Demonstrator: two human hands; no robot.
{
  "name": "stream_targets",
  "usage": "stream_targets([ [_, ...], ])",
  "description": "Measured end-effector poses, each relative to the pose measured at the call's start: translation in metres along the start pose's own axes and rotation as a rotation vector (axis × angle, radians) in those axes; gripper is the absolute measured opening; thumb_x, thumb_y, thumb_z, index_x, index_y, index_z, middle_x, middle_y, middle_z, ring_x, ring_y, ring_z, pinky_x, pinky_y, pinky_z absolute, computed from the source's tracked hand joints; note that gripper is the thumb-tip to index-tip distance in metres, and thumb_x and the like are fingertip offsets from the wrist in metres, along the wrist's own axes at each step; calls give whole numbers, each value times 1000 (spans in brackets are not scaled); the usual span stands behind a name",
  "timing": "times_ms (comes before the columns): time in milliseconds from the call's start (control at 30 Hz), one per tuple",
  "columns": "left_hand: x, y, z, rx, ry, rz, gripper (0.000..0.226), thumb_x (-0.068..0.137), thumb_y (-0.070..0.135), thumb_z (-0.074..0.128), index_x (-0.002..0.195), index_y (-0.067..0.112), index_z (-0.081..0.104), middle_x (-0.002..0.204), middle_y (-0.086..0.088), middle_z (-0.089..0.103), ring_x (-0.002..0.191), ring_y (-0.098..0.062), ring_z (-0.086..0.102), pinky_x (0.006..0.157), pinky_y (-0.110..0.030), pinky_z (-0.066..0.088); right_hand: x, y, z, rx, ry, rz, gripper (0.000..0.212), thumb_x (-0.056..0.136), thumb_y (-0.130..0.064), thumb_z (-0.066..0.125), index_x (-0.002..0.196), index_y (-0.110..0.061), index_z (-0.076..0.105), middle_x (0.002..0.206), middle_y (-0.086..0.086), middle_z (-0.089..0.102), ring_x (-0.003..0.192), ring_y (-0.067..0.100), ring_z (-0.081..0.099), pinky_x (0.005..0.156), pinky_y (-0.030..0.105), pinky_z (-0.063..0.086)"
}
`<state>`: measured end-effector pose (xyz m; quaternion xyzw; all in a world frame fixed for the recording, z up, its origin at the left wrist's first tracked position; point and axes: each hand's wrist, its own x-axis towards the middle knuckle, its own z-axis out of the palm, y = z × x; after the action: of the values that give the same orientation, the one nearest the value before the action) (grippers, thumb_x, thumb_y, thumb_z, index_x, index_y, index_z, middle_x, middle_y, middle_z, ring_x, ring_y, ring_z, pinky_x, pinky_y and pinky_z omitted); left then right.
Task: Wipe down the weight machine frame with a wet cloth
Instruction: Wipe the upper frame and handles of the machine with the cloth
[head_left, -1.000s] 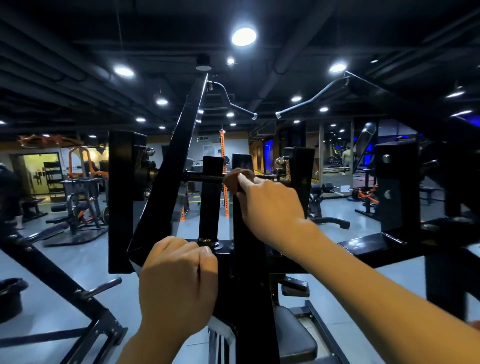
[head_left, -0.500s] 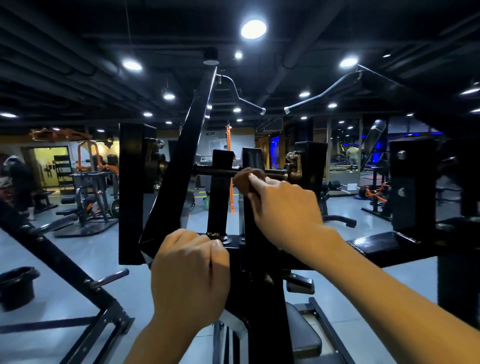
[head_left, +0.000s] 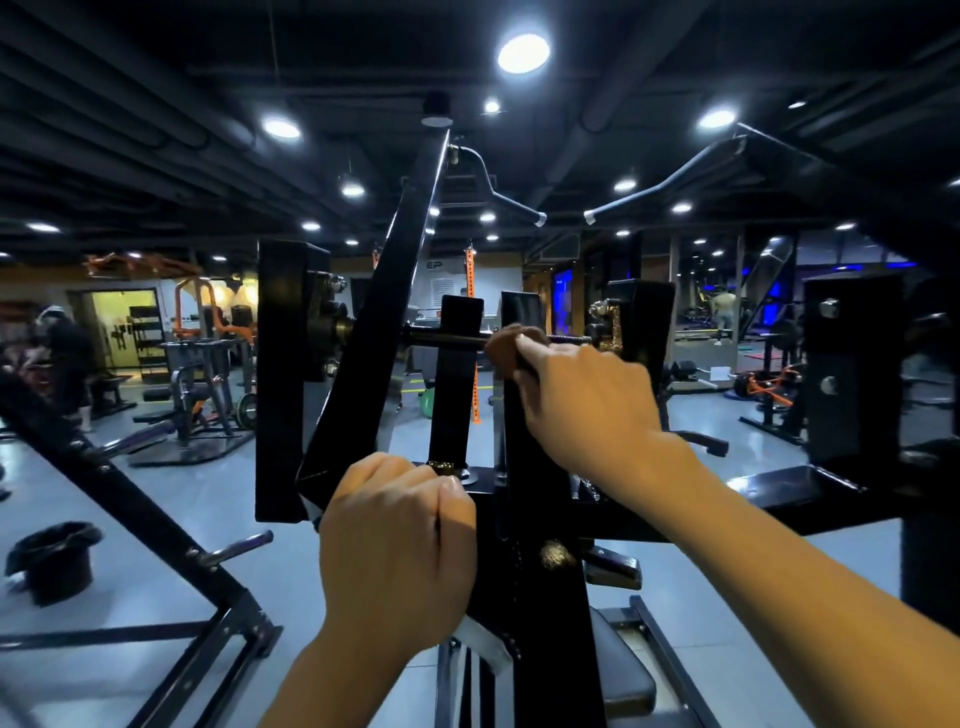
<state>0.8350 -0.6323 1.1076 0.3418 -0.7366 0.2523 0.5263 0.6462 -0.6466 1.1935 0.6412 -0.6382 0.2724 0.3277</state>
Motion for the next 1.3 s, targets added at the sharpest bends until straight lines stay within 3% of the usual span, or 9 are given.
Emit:
stream_targets([
  [200,-2,-7,2,-11,-14,23,49,97,25,29,53,15,48,53,4,39,53,-19,38,69,-33,36,67,11,14,185,-95,116,39,108,-38,41,145,-31,52,133,6,63,112,34,63,82,42,48],
  [500,0,1,3,-34,-28,-16,48,97,22,34,49,20,36,48,10,31,52,-16,32,74,-29,30,-85,1,-12,357,-74,0,48,107,-47,42,155,-41,41,154,-10,47,112,27,67,87,41,55],
  [600,3,3,0,-33,-23,-15,47,99,26,34,52,25,26,49,13,25,52,-17,34,73,-31,36,-118,5,-21,517,-144,-20,49,106,-52,39,154,-43,43,141,-14,45,100,12,65,83,15,50],
  [700,4,3,-2,-4,-59,-23,48,98,26,31,50,24,27,47,11,29,52,-19,37,74,-33,41,-122,14,-27,868,-244,132,40,109,-42,41,148,-49,49,133,-11,50,102,-1,58,83,7,41],
  [800,3,5,-4,-12,-58,-31,48,97,25,30,49,26,23,47,12,25,50,-15,34,74,-31,39,-115,17,-31,1302,-410,506,47,105,-28,56,143,-52,39,115,8,73,96,26,73,76,31,58],
  [933,4,6,-5,-5,-35,-18,47,96,24,31,51,30,18,47,15,21,51,-12,29,77,-30,38,-108,29,-43,1531,-732,824,40,95,-32,69,126,-7,69,102,14,77,78,30,70,64,33,58],
  [1100,3,5,-4,-12,-29,1,47,95,22,32,51,30,18,47,15,20,50,-14,28,75,-30,37,-87,40,-42,1469,-304,631,24,92,-26,76,116,-23,70,106,15,74,76,24,71,69,38,61],
  [1233,3,3,-3,-14,-34,-1,47,96,23,31,49,26,26,48,14,23,50,-16,31,74,-31,37,-90,23,-27,332,35,-99,52,95,-48,68,145,-37,55,119,0,52,98,18,58,78,33,57],
  [1300,2,2,-2,-18,-30,-15,49,98,24,32,49,22,35,49,11,29,51,-17,34,75,-33,40,-107,10,-20,133,53,-220,60,102,-63,44,152,-30,50,120,0,48,101,20,52,71,35,55],
])
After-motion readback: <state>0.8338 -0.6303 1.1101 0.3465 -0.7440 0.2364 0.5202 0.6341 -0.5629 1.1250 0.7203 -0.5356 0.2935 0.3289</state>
